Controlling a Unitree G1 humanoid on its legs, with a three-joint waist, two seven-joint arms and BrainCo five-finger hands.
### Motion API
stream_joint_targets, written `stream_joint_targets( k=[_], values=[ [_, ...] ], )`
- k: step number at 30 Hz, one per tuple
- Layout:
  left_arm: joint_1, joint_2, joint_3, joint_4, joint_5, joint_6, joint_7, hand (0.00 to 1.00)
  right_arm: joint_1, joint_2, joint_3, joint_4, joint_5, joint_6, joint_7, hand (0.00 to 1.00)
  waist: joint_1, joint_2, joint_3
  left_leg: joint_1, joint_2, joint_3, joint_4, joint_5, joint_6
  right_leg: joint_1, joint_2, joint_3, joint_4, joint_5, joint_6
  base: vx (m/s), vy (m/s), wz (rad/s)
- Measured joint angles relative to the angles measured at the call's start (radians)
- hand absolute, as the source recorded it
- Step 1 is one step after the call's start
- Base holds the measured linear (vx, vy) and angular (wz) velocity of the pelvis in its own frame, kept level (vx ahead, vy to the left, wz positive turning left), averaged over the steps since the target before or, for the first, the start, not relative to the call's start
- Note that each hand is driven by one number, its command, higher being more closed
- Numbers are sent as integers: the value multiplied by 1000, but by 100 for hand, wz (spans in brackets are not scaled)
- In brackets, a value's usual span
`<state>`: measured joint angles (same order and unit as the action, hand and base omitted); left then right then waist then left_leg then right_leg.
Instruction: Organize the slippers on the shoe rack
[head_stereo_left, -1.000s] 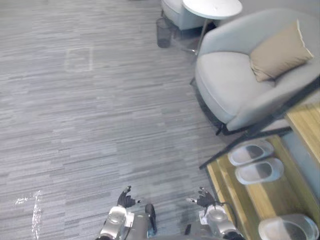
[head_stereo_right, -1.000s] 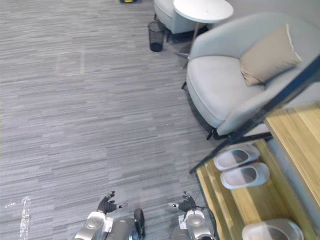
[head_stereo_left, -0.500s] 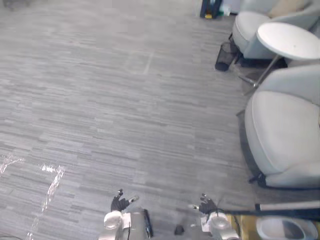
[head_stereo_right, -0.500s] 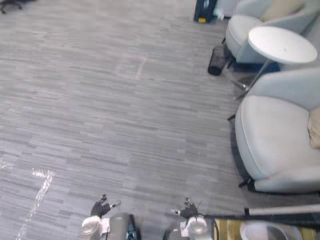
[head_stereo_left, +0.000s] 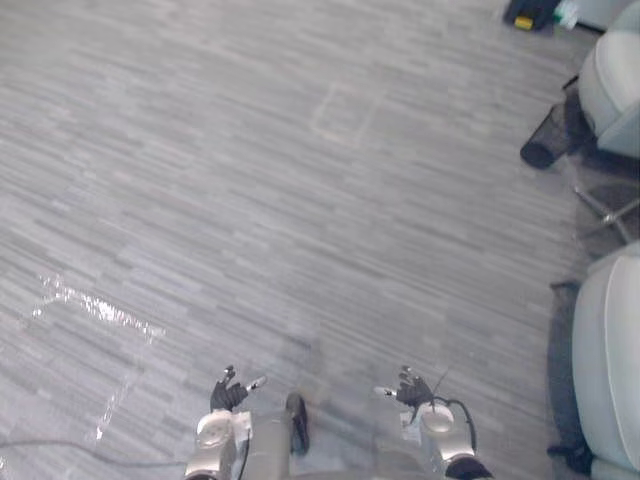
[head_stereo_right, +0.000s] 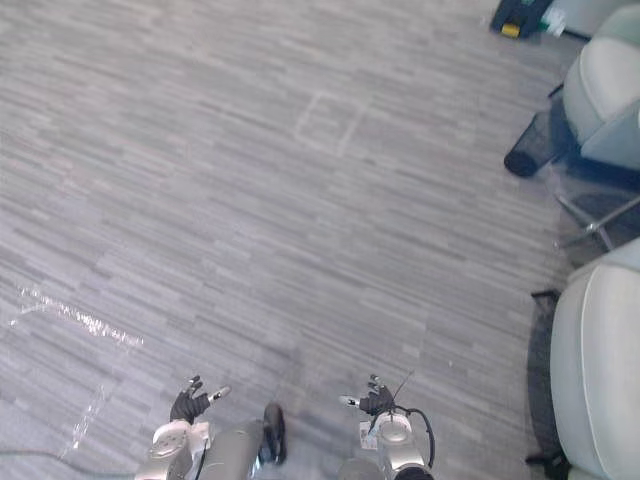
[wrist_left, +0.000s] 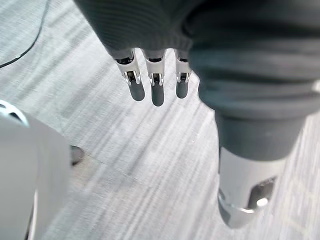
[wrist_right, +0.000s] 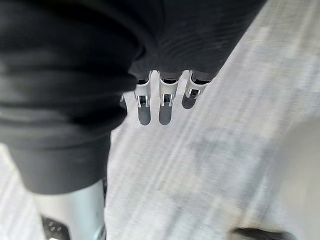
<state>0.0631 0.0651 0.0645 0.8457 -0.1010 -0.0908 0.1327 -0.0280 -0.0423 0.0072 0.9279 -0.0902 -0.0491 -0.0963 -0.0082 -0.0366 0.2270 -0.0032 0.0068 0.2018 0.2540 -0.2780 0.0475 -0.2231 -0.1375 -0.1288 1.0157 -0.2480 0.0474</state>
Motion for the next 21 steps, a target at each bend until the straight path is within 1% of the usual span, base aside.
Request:
stream_joint_targets(
  k=[1,2,3,4,5,6,7,8,9,10,11,12,13,14,15,16,17,18,19,20,21],
  values=[
    [-5,1,-2,7,-1,0,1,0,-1,-5,-1,-13,-5,-2,3,0,-9,4,4,50,16,-15,-30,-14,-17,-82,22,-27,-94,-30,-16,469,-101,39],
    [-11,0,-2,12,-1,1,0,0,-2,-8,-1,-11,-9,-2,2,0,-13,5,5,72,29,-25,-39,-25,-26,-117,36,-39,-176,-34,-16,494,-155,38],
    [-18,-1,-3,12,-1,1,0,0,-1,-10,-2,-12,-7,-4,2,0,-21,7,4,94,50,-41,-48,-38,-45,-148,56,-52,-331,-19,-12,517,-192,53],
    [-30,1,-4,12,-1,1,0,0,-6,-10,-2,-12,-8,-9,0,0,-33,-3,-1,127,61,-66,-83,-54,-71,-159,63,-60,-609,75,5,688,-274,63],
    [-42,1,-4,18,-1,0,0,0,-9,-9,-5,-9,-6,-10,0,0,-42,-6,2,162,67,-78,-106,-61,-88,-162,61,-63,-696,195,-2,649,-260,61],
    [-51,-7,-4,36,0,-1,1,0,-9,-15,-5,-3,-9,-8,-1,0,-49,7,-6,208,87,-104,-142,-58,-98,-135,87,-69,-721,270,-62,734,-251,22],
    [-63,-14,-8,47,1,-4,-3,0,-26,-14,-5,4,-10,-2,-1,0,-35,33,-9,212,111,-109,-152,-26,-114,-147,101,-71,-669,240,-84,732,-243,7],
    [-74,-21,-8,51,2,-4,-2,0,-33,-17,-19,5,-7,2,0,0,-41,36,-4,225,101,-131,-138,15,-125,-187,78,-51,-534,176,-89,700,-240,3],
    [-76,-39,-3,50,4,-4,-1,0,-33,-16,-47,-12,-4,-1,2,0,-55,32,1,250,86,-149,-117,49,-143,-242,46,-60,-359,136,-112,637,-278,18],
    [-56,-49,11,54,6,-6,0,0,-23,-19,-48,-36,-8,-6,3,0,-61,55,-18,262,106,-166,-41,48,-153,-220,80,-82,-408,86,-79,540,-321,38],
    [-45,-66,37,48,15,-7,-1,0,-2,-11,-36,-54,-8,-2,3,0,-69,88,-18,199,130,-193,201,42,-171,-124,100,-124,-510,71,-119,631,-334,26],
    [-33,-80,50,32,21,-8,-1,0,9,-17,-38,-68,-9,-1,6,0,-64,109,-28,129,163,-192,358,93,-202,-85,132,-121,-548,55,-128,628,-289,10],
    [-15,-96,85,0,22,-8,-2,0,19,-11,-34,-73,-7,6,6,0,-41,118,-29,-4,222,-182,656,198,-243,3,179,-113,-602,22,-144,583,-175,-18],
    [-12,-96,95,-9,22,-7,-2,0,25,-4,-33,-73,-7,10,6,0,-36,119,-29,-41,240,-172,736,194,-239,36,190,-110,-617,17,-149,598,-151,-30],
    [-4,-92,115,-28,20,-5,-1,0,31,20,-27,-73,-6,19,6,0,-22,98,-17,-105,272,-130,866,167,-222,124,209,-93,-663,0,-163,601,-116,-36],
    [10,-86,115,-39,19,-4,-1,0,37,36,-18,-73,-6,21,6,0,-7,76,-14,-149,284,-96,906,140,-206,185,215,-71,-703,-7,-164,706,-111,-61],
    [30,-79,112,-52,16,-3,-2,0,52,44,-5,-72,-6,21,6,0,9,51,-22,-225,281,-48,897,98,-188,262,215,-35,-776,-8,-161,588,-77,-62],
    [36,-77,113,-67,11,-5,-2,0,52,45,0,-68,-6,21,7,0,13,42,-26,-266,276,-25,859,79,-177,296,213,-19,-807,-7,-160,471,-39,-62],
    [37,-74,113,-73,8,-7,-2,0,44,45,0,-61,-6,22,7,0,17,39,-25,-314,256,6,769,46,-153,343,206,6,-847,-5,-157,492,16,-47],
    [29,-73,113,-71,4,-8,-2,0,29,44,-2,-44,-6,23,7,0,17,35,-19,-339,223,15,642,33,-132,375,192,22,-869,-5,-156,609,81,-61],
    [21,-73,112,-71,0,-10,-2,0,12,40,-7,-31,-7,24,7,0,18,23,-12,-355,163,8,402,48,-122,417,162,40,-891,-8,-151,606,121,-68]
  ],
)
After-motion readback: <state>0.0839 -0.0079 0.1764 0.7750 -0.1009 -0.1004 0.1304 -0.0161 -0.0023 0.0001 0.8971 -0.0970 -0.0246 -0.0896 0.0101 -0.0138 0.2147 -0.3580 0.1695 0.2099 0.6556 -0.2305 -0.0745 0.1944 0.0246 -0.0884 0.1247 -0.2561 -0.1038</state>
